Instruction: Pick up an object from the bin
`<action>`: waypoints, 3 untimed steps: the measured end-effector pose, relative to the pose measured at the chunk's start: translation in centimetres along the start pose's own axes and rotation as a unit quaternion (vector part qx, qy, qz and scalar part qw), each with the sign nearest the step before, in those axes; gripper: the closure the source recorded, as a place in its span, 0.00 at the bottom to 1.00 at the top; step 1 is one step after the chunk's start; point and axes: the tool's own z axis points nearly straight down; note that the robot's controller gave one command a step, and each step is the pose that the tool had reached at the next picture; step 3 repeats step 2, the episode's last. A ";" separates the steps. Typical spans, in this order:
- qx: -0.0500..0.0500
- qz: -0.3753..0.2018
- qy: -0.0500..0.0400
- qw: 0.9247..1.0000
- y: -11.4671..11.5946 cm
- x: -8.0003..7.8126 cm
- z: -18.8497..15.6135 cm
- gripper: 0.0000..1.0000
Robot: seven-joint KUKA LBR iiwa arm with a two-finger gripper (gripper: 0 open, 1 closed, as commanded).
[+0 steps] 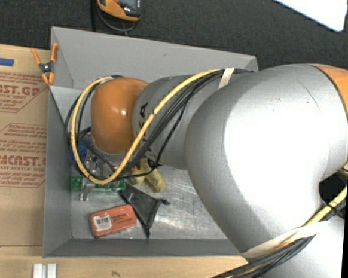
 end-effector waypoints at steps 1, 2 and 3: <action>0.001 0.000 0.003 1.000 0.0 0.2 -1.5 1.00; -0.001 0.000 0.000 1.000 0.1 0.0 -3.1 1.00; -0.001 0.000 0.000 1.000 0.1 0.0 -3.1 1.00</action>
Offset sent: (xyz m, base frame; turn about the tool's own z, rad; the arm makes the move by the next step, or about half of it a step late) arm -0.0001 -0.0001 0.0021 0.0000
